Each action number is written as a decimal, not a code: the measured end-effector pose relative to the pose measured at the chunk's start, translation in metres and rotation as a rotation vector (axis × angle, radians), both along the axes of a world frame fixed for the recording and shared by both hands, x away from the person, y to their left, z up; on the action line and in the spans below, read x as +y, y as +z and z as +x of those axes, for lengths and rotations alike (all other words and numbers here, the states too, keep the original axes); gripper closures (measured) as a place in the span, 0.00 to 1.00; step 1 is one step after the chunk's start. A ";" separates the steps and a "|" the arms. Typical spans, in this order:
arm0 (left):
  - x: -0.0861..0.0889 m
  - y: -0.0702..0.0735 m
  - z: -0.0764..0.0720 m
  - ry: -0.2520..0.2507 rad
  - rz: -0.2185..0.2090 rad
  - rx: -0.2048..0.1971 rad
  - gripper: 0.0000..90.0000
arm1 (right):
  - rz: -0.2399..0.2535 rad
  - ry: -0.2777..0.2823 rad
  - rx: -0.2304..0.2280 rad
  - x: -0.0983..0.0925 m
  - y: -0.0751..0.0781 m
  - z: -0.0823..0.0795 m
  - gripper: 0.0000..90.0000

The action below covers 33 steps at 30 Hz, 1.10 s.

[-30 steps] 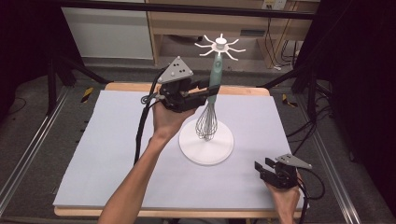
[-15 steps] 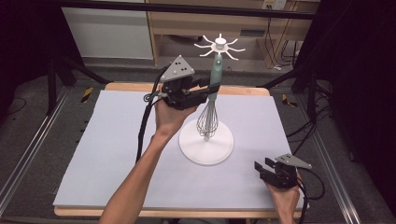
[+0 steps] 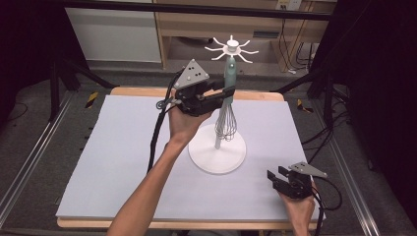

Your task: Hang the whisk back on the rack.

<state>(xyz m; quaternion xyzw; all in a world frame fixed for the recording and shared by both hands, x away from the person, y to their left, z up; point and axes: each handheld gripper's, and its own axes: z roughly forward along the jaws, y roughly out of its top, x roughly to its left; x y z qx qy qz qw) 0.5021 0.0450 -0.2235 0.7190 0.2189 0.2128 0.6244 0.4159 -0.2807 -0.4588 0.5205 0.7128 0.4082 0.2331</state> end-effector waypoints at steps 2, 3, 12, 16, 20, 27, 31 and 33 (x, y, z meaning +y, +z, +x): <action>-0.001 0.001 -0.001 0.002 -0.001 -0.007 0.69 | 0.001 0.001 -0.001 0.000 0.000 0.000 0.54; -0.001 0.001 -0.001 0.002 -0.001 -0.007 0.69 | 0.001 0.001 -0.001 0.000 0.000 0.000 0.54; 0.009 -0.003 -0.018 0.021 0.018 -0.058 0.55 | 0.001 -0.006 -0.006 -0.001 0.001 0.000 0.52; 0.018 -0.009 -0.025 0.039 0.035 -0.076 0.51 | -0.004 -0.005 -0.008 -0.002 0.001 0.000 0.51; 0.031 -0.018 -0.032 0.051 0.045 -0.078 0.48 | -0.002 -0.013 -0.008 -0.001 0.000 -0.001 0.49; 0.054 -0.042 -0.043 0.073 0.063 -0.049 0.43 | -0.009 -0.020 -0.007 0.000 -0.001 0.000 0.43; 0.062 -0.056 -0.046 0.086 0.072 -0.032 0.42 | -0.012 -0.029 -0.008 0.000 -0.002 0.000 0.40; 0.070 -0.068 -0.048 0.097 0.077 -0.009 0.41 | -0.024 -0.043 -0.005 0.000 -0.003 0.000 0.35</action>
